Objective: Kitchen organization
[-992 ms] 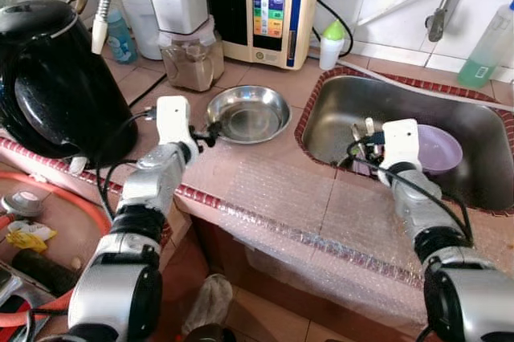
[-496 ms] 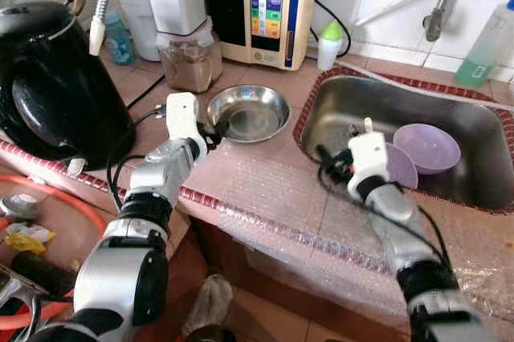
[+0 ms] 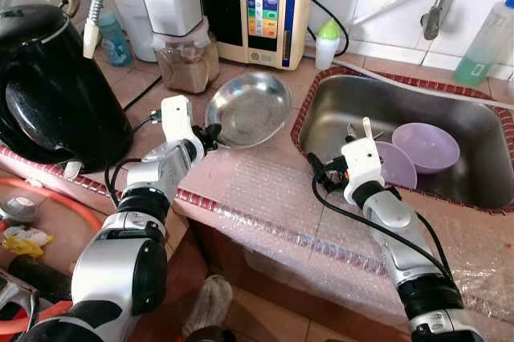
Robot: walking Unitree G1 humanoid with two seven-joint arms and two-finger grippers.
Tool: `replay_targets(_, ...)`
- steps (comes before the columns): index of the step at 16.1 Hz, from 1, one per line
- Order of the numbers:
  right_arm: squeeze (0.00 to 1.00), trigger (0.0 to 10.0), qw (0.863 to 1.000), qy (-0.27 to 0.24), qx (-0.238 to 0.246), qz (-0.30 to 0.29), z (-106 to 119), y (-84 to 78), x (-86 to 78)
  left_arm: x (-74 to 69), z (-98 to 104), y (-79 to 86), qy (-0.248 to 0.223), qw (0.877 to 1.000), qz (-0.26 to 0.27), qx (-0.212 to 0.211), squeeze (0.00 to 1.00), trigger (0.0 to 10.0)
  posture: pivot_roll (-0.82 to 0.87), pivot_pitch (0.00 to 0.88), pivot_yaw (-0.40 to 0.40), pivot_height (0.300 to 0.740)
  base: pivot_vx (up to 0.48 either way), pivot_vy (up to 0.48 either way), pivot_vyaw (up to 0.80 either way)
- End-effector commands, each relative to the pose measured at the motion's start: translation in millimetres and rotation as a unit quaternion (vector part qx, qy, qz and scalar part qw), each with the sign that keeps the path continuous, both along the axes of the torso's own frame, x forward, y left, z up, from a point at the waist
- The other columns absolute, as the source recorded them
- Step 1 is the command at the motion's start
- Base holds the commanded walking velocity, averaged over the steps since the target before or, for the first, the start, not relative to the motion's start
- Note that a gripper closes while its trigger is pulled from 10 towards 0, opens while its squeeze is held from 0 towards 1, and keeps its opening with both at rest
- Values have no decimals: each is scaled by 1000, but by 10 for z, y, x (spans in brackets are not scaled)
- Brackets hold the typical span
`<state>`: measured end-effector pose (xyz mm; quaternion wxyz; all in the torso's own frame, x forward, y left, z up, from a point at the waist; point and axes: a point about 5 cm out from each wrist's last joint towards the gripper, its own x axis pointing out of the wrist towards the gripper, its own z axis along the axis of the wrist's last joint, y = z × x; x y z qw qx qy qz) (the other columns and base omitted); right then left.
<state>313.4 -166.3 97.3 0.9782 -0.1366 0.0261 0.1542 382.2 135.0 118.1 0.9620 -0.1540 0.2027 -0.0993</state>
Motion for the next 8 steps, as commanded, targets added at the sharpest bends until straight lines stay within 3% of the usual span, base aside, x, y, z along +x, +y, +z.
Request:
replay_targets(1, 0, 10000, 1000, -2, 0, 9, 14, 57, -20, 19, 20, 44, 3, 1000, 4, -1, 0, 0, -102, 0, 103, 740, 0, 0, 0)
replay_targets(4, 0, 10000, 998, -62, 18, 0, 222, 96, 13, 32, 47, 63, -10, 1000, 14, -8, 0, 0, -100, 0, 101, 740, 0, 0, 0)
replay_targets(8, 0, 10000, 994, -103, 21, -18, 383, 80, 63, 41, 83, 115, -32, 999, 23, 7, 0, 0, -93, 0, 95, 740, 0, 0, 0)
